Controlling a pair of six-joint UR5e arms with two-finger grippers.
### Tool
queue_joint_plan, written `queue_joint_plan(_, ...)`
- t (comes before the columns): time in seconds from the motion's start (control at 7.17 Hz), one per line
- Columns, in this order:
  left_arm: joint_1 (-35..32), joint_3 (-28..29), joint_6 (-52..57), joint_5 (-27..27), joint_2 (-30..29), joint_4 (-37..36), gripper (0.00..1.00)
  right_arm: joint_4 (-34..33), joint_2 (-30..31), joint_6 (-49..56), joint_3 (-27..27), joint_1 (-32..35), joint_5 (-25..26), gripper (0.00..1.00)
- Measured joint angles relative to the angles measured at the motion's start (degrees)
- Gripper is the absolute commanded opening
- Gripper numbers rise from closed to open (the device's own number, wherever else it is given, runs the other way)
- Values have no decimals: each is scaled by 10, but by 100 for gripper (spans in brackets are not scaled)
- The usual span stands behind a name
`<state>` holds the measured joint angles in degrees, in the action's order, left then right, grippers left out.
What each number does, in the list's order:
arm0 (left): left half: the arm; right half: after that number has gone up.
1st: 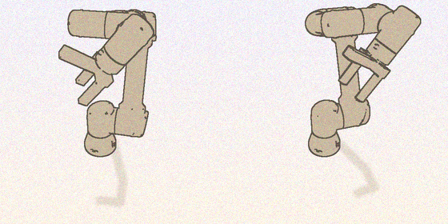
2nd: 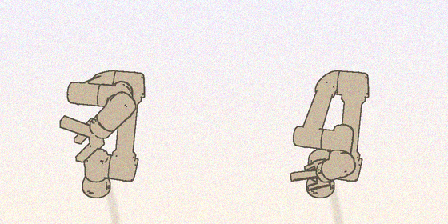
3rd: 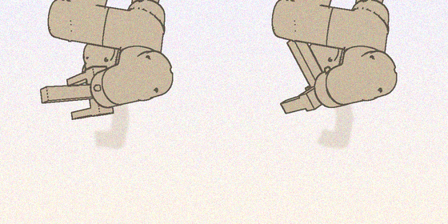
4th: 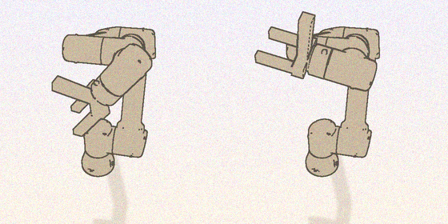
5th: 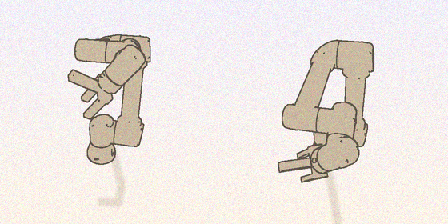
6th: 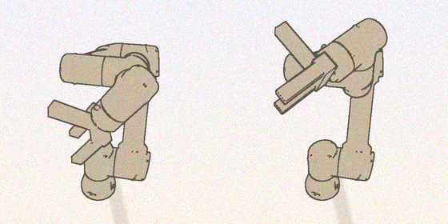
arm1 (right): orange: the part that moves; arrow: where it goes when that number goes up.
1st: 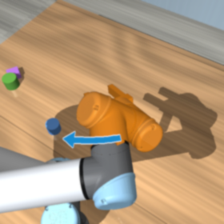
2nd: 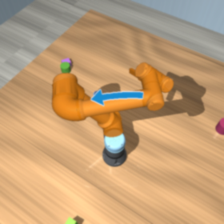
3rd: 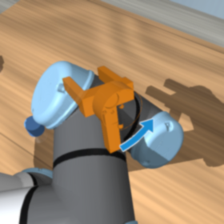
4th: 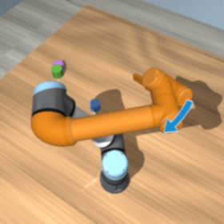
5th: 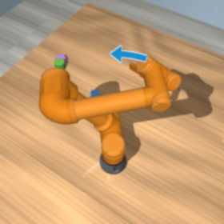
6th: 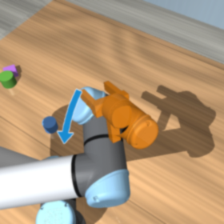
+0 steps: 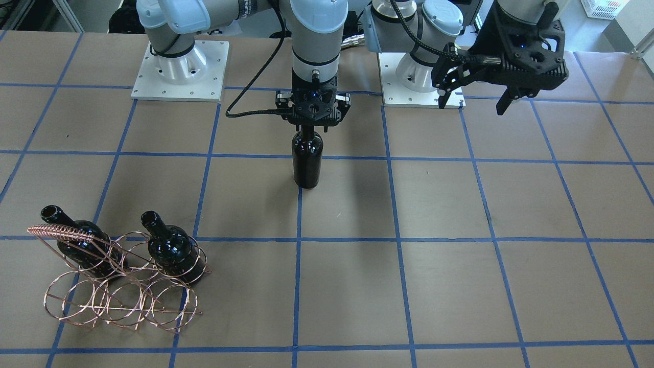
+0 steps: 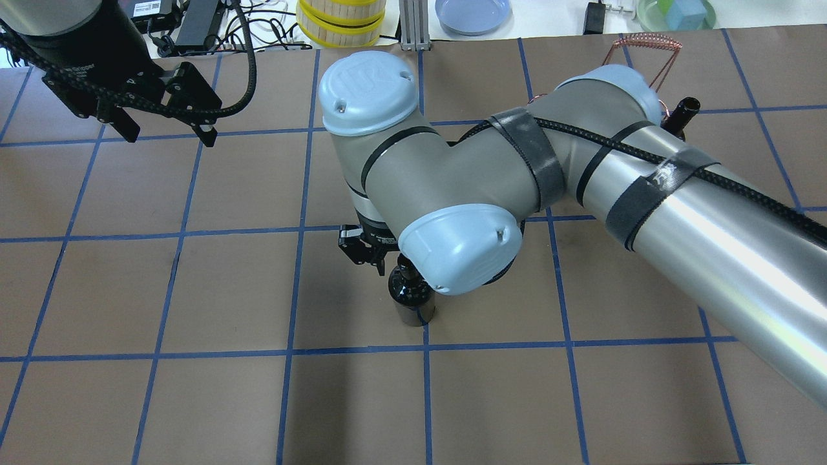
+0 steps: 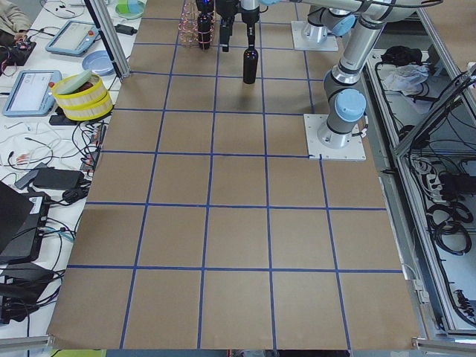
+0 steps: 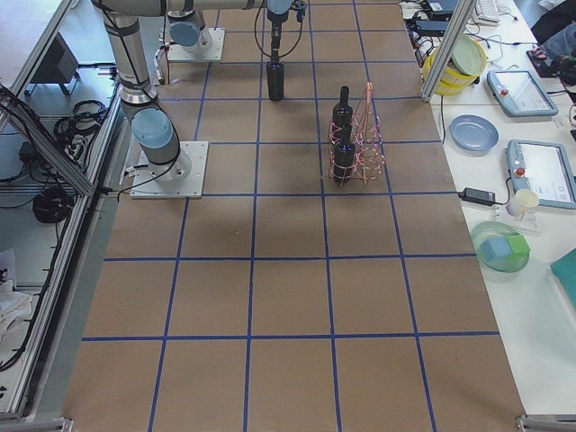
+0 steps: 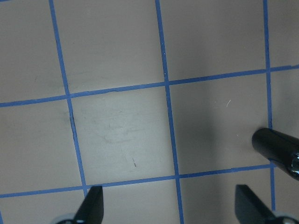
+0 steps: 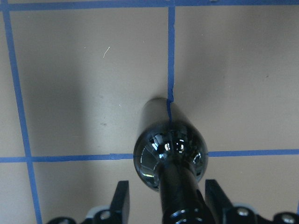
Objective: Place wine into wine basket
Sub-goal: 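Withdraw the left gripper while the right gripper moves over the standing bottle, then close the right gripper on the bottle neck and lift it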
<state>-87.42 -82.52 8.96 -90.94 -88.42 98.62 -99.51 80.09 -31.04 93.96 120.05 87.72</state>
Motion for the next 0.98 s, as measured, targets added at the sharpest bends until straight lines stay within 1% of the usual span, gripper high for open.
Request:
queue_joint_plan(0.14, 0, 0, 0, 0, 0, 0, 100, -2, 1, 0, 0, -3, 1, 57)
queue_joint_plan(0.28, -1, 0, 0, 1, 0, 0, 100, -3, 1, 0, 0, -6, 1, 45)
queue_joint_plan(0.42, -1, 0, 0, 1, 0, 0, 100, -3, 1, 0, 1, -6, 0, 24)
queue_joint_plan(0.56, -1, 0, 0, 1, 0, 0, 100, -2, 1, 1, 1, -7, -3, 15)
queue_joint_plan(0.7, -1, 0, 0, 1, 0, 0, 100, -2, 1, 3, 1, -8, -6, 9)
queue_joint_plan(0.98, -1, 0, 0, 1, 0, 0, 100, -3, 1, 23, 0, -10, -7, 7)
